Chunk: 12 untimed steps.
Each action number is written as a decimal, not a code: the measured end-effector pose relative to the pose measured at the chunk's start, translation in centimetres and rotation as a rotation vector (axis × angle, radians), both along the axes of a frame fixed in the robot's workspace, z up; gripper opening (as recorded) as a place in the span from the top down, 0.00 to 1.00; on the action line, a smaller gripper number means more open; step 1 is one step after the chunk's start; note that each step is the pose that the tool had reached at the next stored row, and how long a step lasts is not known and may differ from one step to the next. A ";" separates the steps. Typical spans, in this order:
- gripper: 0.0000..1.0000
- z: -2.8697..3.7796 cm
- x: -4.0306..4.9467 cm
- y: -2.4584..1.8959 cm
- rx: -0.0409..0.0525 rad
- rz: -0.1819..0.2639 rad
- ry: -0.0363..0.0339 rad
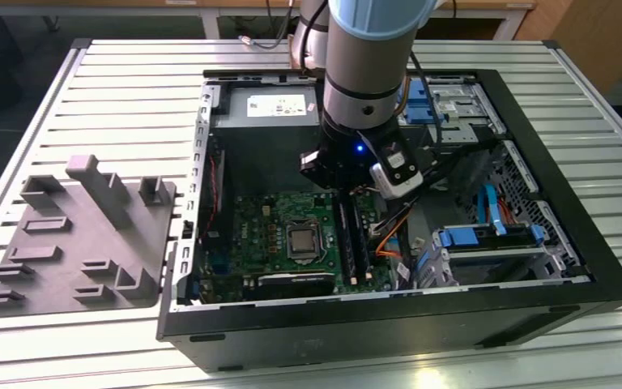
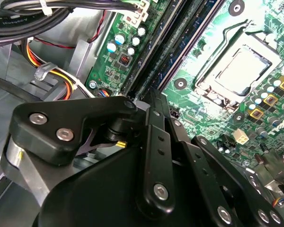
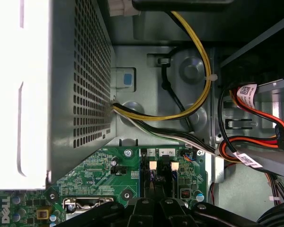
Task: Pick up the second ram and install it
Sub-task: 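Press down the second ram until it locks into place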
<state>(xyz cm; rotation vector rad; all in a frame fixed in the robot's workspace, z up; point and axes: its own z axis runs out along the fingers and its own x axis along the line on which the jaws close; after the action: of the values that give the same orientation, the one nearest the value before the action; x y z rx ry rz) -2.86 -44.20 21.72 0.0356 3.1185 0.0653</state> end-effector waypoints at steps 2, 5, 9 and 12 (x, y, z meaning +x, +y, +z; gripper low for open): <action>0.89 0.00 0.00 0.00 0.0000 0.000 0.0000; 0.89 0.17 0.00 0.01 0.0011 0.000 -0.0006; 0.89 0.99 0.00 0.00 -0.0002 0.000 -0.0001; 0.89 1.57 0.00 0.00 -0.0004 0.000 -0.0001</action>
<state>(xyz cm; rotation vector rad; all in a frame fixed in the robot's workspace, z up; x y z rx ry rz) -2.86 -44.20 23.30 0.0355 3.1184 0.0647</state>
